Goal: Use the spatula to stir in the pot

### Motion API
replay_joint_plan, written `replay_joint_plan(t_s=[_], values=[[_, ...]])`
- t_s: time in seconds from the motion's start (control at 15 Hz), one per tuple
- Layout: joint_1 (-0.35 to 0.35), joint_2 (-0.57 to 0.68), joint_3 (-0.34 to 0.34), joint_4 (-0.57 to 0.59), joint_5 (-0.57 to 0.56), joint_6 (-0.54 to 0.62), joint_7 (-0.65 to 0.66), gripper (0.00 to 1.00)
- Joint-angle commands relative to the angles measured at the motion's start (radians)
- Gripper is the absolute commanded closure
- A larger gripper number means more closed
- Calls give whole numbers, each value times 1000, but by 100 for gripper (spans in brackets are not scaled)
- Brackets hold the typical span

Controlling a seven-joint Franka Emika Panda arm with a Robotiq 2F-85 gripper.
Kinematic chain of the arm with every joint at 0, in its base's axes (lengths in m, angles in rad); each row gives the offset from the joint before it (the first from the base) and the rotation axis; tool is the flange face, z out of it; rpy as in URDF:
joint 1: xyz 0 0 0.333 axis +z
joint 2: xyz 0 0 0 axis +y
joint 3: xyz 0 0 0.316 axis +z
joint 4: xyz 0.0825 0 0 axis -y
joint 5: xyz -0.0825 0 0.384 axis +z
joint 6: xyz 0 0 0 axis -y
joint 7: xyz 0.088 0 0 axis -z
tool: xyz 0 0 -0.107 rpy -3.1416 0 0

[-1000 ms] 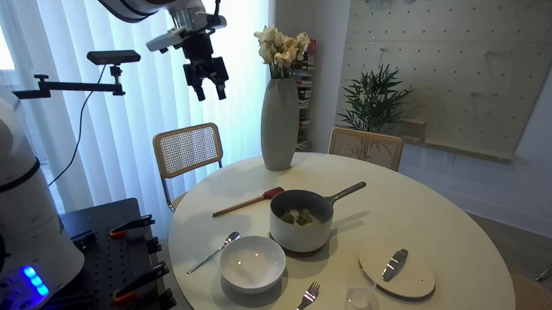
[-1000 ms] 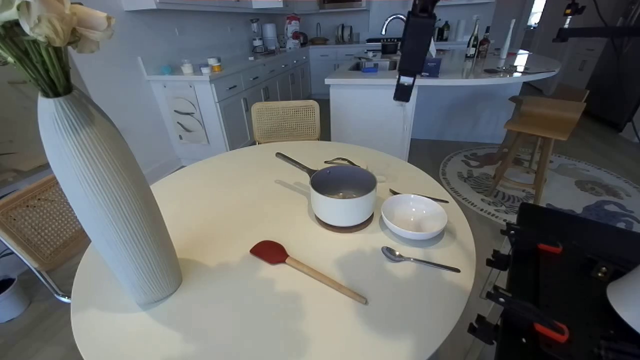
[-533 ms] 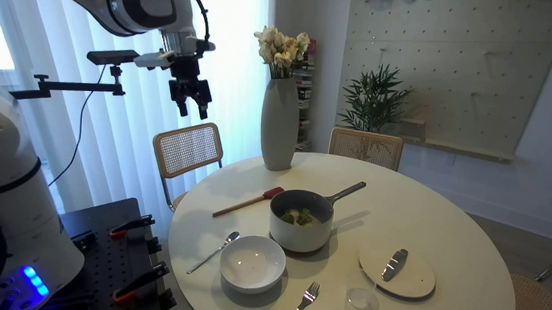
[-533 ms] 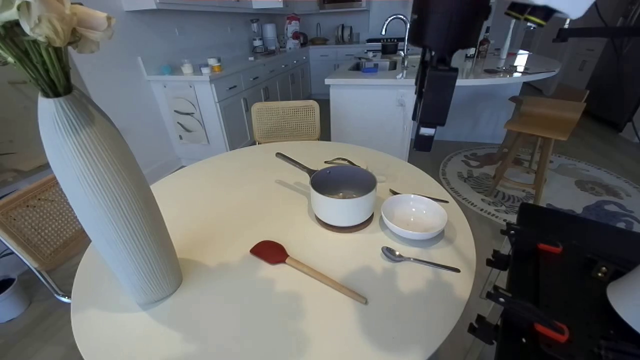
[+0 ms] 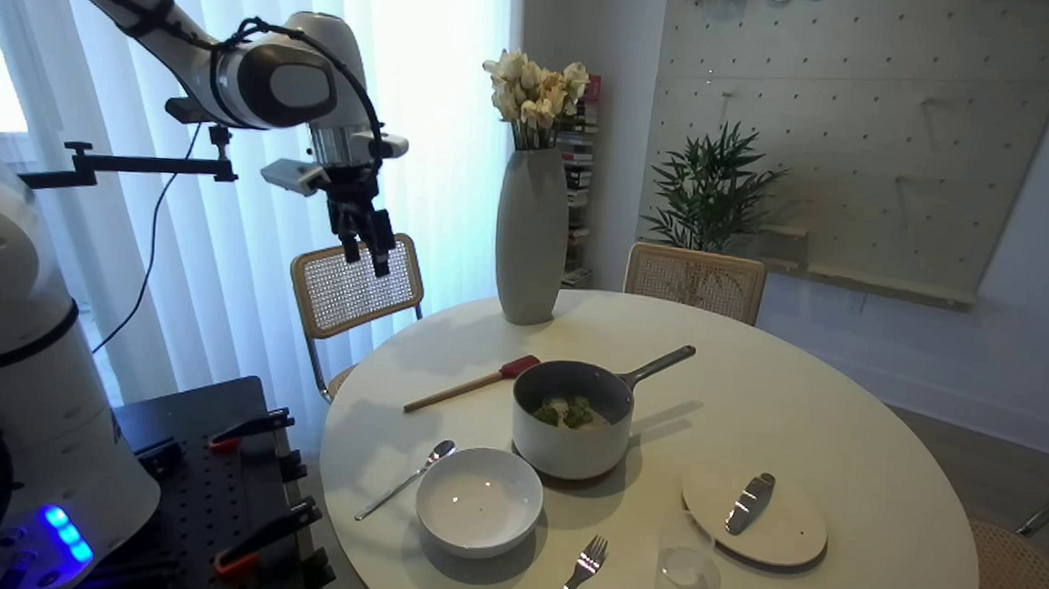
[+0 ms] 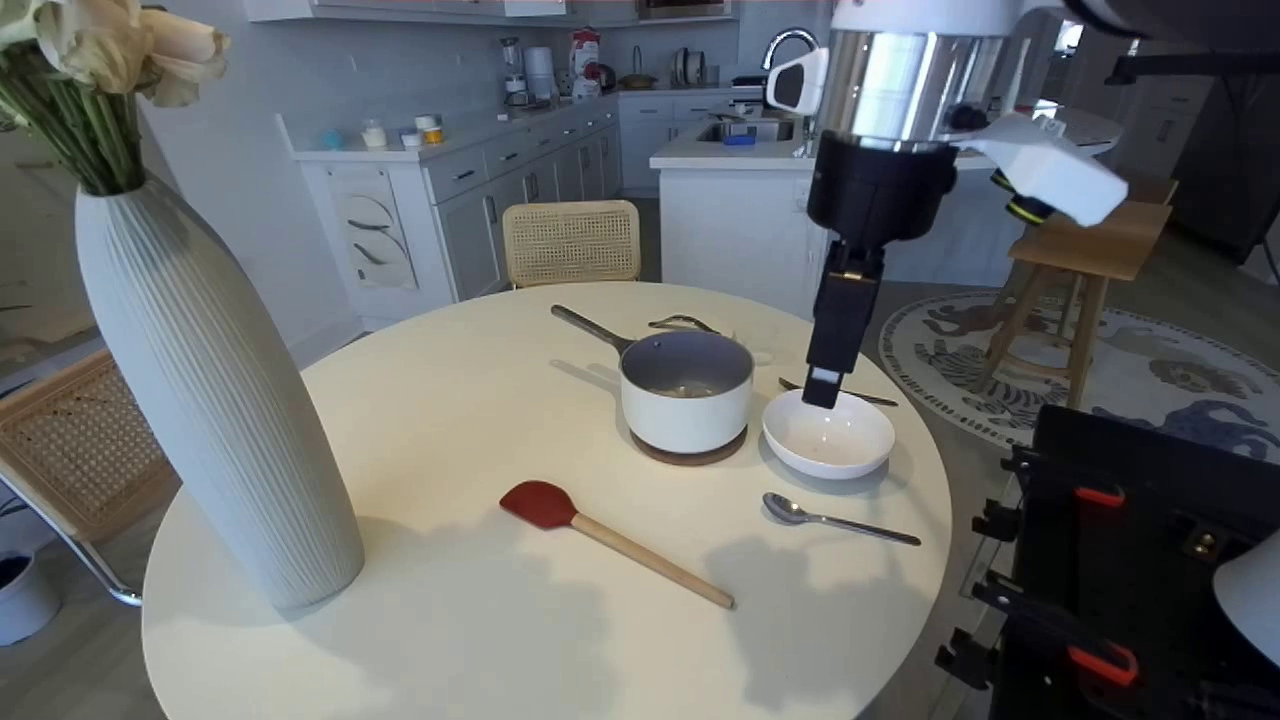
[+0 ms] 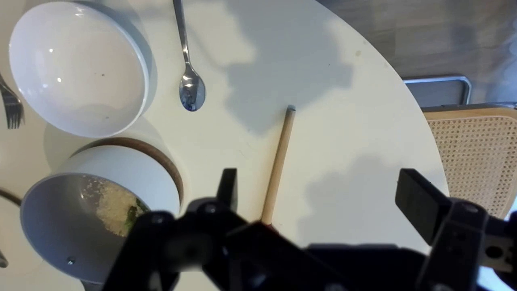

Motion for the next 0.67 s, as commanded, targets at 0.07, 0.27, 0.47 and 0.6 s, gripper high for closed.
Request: replay_joint_plan(t_s=[0.07, 0.27, 0.47, 0.6], values=[[-31, 128, 57, 20, -32, 143, 132, 0], [-55, 223, 94, 56, -88, 190, 237, 0], [-77, 317, 123, 98, -200, 206, 374, 0], [-75, 378, 117, 131, -276, 205, 461, 0]])
